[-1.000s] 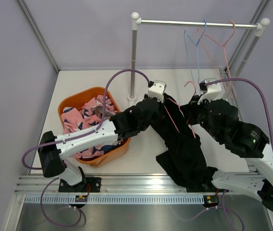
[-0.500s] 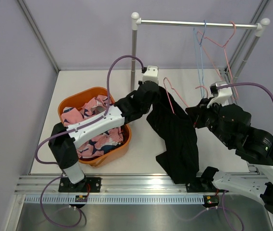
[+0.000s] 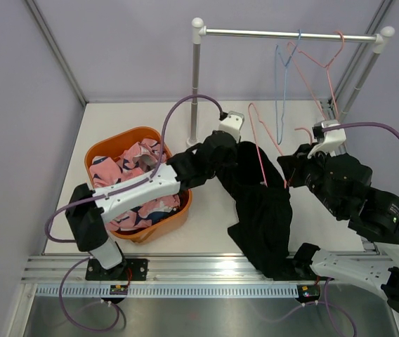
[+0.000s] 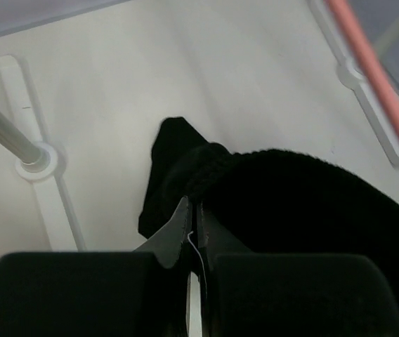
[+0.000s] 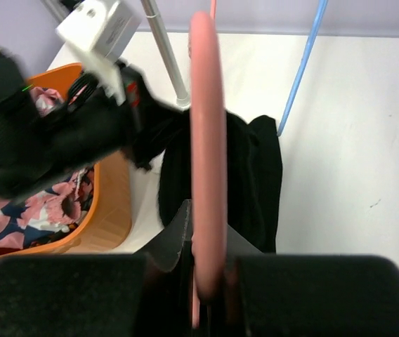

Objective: Remove the shorts from the hanger

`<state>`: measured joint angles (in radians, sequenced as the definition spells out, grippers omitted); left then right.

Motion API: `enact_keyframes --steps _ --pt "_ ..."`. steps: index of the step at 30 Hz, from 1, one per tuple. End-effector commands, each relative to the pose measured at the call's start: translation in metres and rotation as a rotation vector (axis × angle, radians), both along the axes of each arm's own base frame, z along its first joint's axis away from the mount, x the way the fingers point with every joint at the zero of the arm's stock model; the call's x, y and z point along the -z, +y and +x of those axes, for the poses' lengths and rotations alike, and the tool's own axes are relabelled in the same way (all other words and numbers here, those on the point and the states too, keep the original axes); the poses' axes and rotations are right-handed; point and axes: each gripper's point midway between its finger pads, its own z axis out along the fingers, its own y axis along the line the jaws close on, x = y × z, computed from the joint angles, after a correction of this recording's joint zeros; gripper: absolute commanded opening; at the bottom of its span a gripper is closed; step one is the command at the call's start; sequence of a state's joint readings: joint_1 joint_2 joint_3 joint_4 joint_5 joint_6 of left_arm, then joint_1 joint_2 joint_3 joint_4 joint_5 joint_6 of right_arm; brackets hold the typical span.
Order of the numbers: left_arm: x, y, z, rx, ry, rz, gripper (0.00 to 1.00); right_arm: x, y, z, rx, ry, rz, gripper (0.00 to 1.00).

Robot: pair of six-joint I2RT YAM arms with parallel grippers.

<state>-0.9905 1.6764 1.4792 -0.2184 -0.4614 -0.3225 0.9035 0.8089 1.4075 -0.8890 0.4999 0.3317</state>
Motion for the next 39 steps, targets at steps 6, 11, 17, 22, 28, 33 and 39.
enact_keyframes --steps 6,11,17,22,28,33,39 --pt "-0.095 -0.021 -0.144 0.463 -0.171 -0.083 0.0 -0.04 0.002 0.033 0.109 -0.131 -0.054 0.0" --pt "-0.125 0.007 -0.169 0.436 -0.233 -0.083 0.0 -0.058 0.021 0.054 0.105 -0.138 -0.104 0.0" --pt "-0.197 0.064 -0.157 0.274 -0.339 -0.142 0.0 -0.084 0.025 0.074 0.074 -0.117 -0.071 0.0" --pt "-0.309 0.127 -0.142 0.096 -0.562 -0.194 0.0 -0.094 0.022 0.086 0.079 -0.104 -0.075 0.0" --pt "-0.446 0.237 -0.148 -0.166 -0.85 -0.352 0.0 -0.082 0.023 0.087 0.069 -0.082 -0.089 0.0" --pt "-0.474 0.273 -0.155 -0.246 -0.959 -0.373 0.0 -0.077 0.019 0.087 0.075 -0.076 -0.099 0.0" --pt "-0.425 0.238 -0.142 -0.211 -0.925 -0.259 0.0 -0.075 0.018 0.088 0.075 -0.074 -0.105 0.0"
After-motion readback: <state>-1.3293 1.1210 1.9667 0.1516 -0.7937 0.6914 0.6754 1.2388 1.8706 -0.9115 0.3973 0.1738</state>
